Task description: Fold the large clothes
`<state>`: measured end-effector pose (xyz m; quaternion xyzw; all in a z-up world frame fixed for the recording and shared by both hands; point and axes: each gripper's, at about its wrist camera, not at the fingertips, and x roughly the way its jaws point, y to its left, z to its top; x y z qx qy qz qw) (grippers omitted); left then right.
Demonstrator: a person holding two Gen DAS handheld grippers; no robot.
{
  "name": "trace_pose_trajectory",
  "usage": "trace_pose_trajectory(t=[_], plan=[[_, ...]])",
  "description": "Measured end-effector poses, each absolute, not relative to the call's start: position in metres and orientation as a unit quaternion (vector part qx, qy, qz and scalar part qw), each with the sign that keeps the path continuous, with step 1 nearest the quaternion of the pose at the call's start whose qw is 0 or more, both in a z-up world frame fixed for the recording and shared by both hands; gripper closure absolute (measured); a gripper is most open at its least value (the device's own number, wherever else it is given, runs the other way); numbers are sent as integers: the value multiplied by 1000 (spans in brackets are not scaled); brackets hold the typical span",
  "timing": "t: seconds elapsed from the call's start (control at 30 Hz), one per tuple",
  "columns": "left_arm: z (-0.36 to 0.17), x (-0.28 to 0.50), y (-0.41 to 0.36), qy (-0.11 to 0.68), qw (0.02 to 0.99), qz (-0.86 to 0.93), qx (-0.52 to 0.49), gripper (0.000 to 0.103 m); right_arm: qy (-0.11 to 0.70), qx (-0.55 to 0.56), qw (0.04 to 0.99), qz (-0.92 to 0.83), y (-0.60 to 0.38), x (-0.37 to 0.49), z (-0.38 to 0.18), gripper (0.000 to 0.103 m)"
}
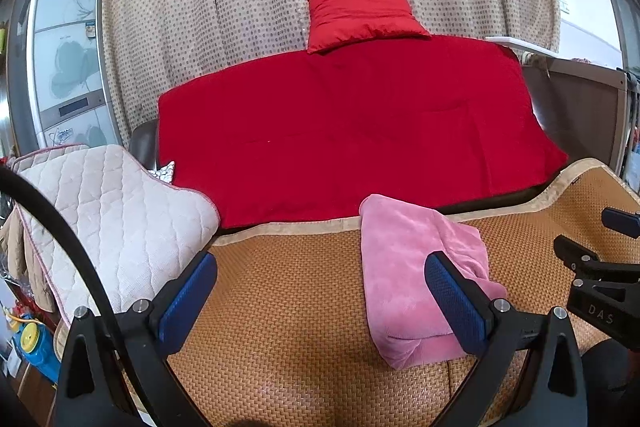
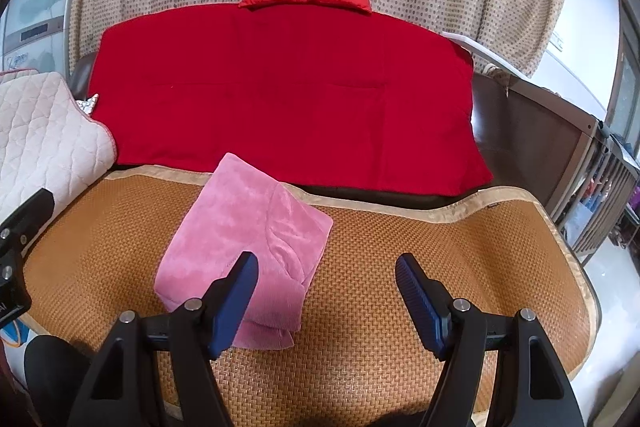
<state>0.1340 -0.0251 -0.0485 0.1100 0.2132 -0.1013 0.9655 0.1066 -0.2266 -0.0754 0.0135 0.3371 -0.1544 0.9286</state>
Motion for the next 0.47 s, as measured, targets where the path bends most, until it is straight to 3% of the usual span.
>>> trace_pose_trajectory(t=[0.47], plan=[[-57, 170, -28, 220, 965, -101, 99, 0, 353, 4, 923, -151, -229, 138, -93, 28]])
